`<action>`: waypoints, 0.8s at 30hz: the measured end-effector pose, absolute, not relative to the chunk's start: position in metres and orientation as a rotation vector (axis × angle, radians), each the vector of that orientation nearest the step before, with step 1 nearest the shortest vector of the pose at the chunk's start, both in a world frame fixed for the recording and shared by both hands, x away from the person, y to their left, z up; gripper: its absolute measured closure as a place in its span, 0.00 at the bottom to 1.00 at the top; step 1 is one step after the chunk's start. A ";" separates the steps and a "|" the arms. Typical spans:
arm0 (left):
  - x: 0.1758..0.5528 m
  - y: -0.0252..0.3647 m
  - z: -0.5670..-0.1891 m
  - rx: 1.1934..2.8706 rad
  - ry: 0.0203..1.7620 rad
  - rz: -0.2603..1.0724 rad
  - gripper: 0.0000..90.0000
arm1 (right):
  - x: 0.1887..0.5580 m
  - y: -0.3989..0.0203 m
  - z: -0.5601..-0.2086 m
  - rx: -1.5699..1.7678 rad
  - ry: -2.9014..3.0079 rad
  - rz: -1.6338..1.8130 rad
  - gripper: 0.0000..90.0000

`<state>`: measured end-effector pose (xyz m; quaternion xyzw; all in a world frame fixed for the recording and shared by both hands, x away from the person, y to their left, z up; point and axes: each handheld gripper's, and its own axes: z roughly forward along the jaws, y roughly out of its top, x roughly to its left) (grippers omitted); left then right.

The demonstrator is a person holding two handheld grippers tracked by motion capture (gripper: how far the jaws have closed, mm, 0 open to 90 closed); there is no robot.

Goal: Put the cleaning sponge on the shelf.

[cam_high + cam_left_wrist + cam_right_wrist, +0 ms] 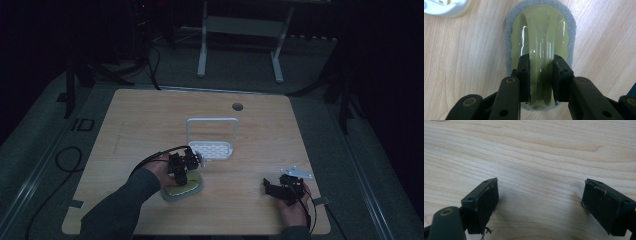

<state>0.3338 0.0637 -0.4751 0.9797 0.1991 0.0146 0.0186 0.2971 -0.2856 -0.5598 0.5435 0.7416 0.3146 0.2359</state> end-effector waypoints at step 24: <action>0.338 0.058 -0.457 3.035 0.555 0.132 0.80 | 0.297 -0.286 -0.560 1.491 2.034 0.863 0.15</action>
